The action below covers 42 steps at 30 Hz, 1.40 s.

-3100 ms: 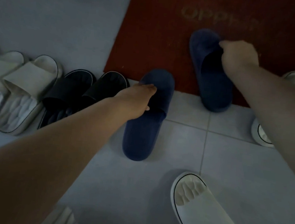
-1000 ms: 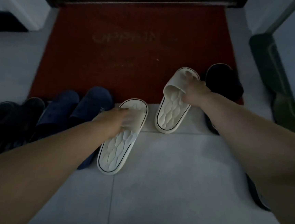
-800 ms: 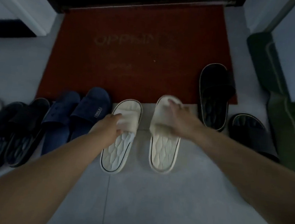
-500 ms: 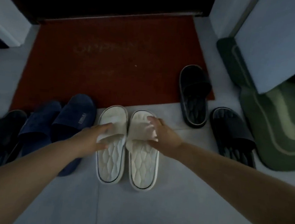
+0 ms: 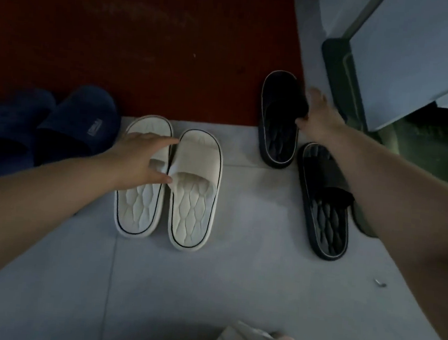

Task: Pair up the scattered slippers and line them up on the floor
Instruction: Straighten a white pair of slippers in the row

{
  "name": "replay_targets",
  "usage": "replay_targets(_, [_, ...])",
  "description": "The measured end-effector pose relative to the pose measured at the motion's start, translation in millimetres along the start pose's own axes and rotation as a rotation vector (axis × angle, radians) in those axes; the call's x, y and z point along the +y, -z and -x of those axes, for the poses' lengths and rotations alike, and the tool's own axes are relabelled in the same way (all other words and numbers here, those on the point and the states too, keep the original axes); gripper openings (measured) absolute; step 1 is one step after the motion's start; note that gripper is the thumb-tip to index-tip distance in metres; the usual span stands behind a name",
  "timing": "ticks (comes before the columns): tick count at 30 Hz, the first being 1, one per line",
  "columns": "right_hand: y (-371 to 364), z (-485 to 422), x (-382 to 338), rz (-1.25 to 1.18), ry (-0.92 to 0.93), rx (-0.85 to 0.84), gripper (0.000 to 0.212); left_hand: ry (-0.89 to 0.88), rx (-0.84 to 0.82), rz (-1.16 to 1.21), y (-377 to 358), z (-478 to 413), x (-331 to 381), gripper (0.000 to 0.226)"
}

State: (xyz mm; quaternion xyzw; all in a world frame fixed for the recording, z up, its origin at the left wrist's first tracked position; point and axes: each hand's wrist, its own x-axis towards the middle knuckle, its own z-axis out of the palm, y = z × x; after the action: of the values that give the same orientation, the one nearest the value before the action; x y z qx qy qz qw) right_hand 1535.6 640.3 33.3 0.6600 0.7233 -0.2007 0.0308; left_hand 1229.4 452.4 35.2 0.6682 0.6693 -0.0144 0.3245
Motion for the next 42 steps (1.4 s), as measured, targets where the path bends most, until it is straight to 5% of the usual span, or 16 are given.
replay_targets(4, [2, -33, -5, 0.091, 0.068, -0.077, 0.079, -0.043, 0.005, -0.011, -7, -4, 12, 0.081])
replay_targets(8, [-8, -37, -4, 0.101, 0.064, -0.009, 0.059, -0.056, -0.057, -0.037, -15, -11, 16, 0.081])
replay_targets(16, [-25, 42, 34, 0.040, 0.141, 0.202, 0.051, -0.020, -0.086, -0.008, -22, -21, 19, 0.075])
replay_targets(23, [-53, 117, 54, 0.079, 0.264, 0.110, 0.051, -0.005, -0.084, 0.013, -17, -24, 25, 0.070])
replay_targets(26, [-60, 134, 54, 0.086, 0.237, 0.212, 0.048, -0.017, -0.086, 0.023, -15, -25, 23, 0.068])
replay_targets(29, [-70, 154, 57, -0.117, -0.032, 0.413, 0.041, -0.031, -0.092, 0.015, -15, -24, 21, 0.066])
replay_targets(32, [-82, 159, 61, -0.538, -0.540, 0.307, 0.045, -0.037, -0.090, 0.018, -16, -22, 18, 0.065])
replay_targets(35, [-87, 148, 56, -0.614, -0.555, 0.180, 0.043, -0.046, -0.097, -0.002, -16, -19, 15, 0.064])
replay_targets(42, [-82, 112, 32, -0.833, -0.568, 0.313, 0.024, -0.059, -0.116, 0.011, -14, -11, 12, 0.062])
